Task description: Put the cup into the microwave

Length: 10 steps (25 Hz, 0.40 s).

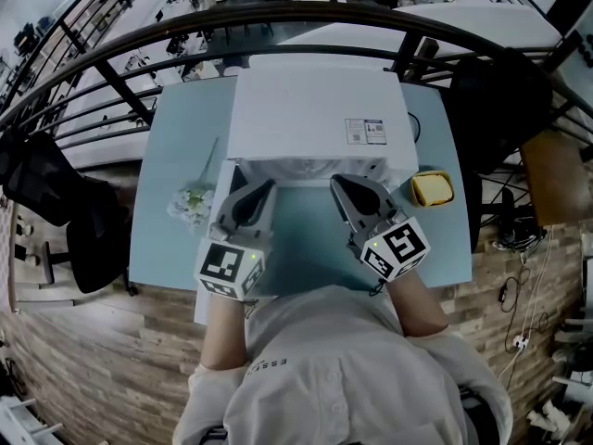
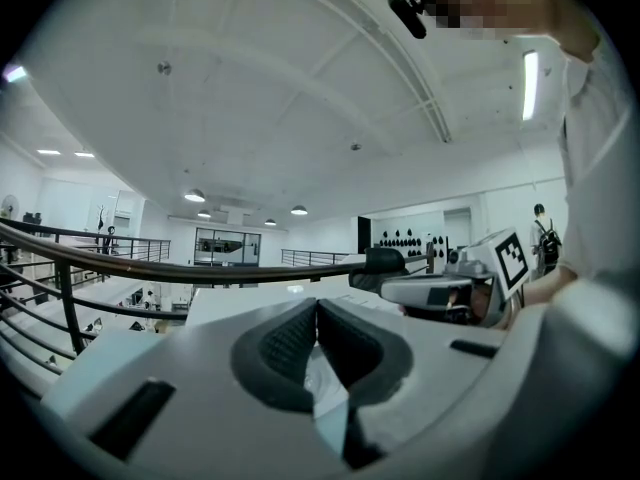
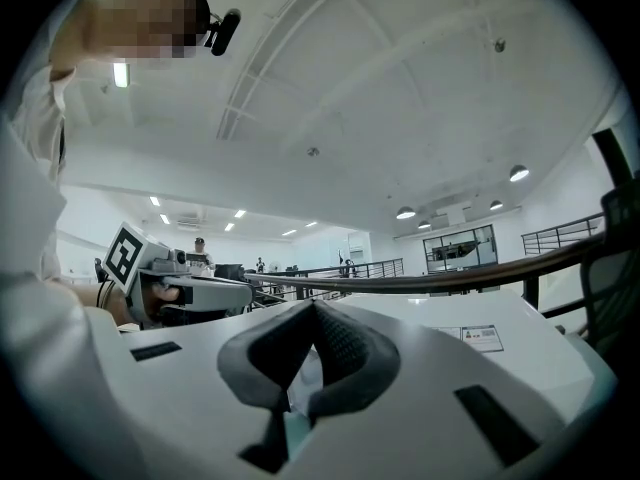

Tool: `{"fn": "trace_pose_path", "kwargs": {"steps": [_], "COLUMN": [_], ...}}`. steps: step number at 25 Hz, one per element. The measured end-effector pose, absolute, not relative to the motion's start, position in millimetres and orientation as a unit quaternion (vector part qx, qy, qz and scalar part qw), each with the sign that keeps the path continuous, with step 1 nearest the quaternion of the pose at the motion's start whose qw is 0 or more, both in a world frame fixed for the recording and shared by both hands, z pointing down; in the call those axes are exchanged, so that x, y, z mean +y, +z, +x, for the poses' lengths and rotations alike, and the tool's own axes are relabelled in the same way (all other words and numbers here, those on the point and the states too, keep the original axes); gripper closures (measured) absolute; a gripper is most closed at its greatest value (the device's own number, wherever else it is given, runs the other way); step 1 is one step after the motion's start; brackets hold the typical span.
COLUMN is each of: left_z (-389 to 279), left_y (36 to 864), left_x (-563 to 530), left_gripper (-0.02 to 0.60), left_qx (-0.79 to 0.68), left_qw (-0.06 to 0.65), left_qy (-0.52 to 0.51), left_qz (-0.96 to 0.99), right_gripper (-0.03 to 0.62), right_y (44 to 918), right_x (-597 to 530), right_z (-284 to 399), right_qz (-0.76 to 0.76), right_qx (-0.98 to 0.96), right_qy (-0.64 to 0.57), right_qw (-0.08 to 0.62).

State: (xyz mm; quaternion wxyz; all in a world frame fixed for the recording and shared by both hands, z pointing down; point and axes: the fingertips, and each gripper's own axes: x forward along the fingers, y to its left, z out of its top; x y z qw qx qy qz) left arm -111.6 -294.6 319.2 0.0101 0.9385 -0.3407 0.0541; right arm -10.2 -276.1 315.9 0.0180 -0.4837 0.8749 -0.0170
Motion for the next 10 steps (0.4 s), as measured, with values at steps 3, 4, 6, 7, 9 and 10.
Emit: {"fn": "trace_pose_path", "kwargs": {"steps": [3,4,6,7,9,10], "left_z": [-109.6,-109.4,-109.7,-109.6,-108.6,-107.9], "left_y": [320.9,321.0,321.4,322.1,324.3,325.5], "left_x": [-296.7,-297.3,-298.1,-298.5,-299.7,-300.3], "left_gripper": [0.578,0.578,0.578,0.578,0.578,0.578], "left_qx": [-0.34,-0.34,-0.341,-0.341,-0.34,-0.34], "left_qw": [0.011,0.012,0.013,0.014,0.016,0.018], "left_qy": [0.057,0.058,0.058,0.059,0.06,0.061], "left_qz": [0.939,0.938,0.938,0.938,0.938,0.938], "right_gripper": [0.579,0.579,0.579,0.579,0.579,0.579], "right_y": [317.7,317.9,318.0,318.1,318.7,319.1], "right_x": [-278.9,-279.7,-281.2,-282.0,-283.7,-284.6], "right_z": [-9.7,-9.8,-11.0,-11.5,-11.7,-11.6], "right_qz": [-0.482,-0.481,-0.48,-0.479,-0.479,-0.479], "right_qx": [0.876,0.876,0.877,0.877,0.877,0.877], "right_qy": [-0.02,-0.022,-0.026,-0.027,-0.03,-0.031], "right_qw": [0.019,0.019,0.022,0.023,0.026,0.026]}}
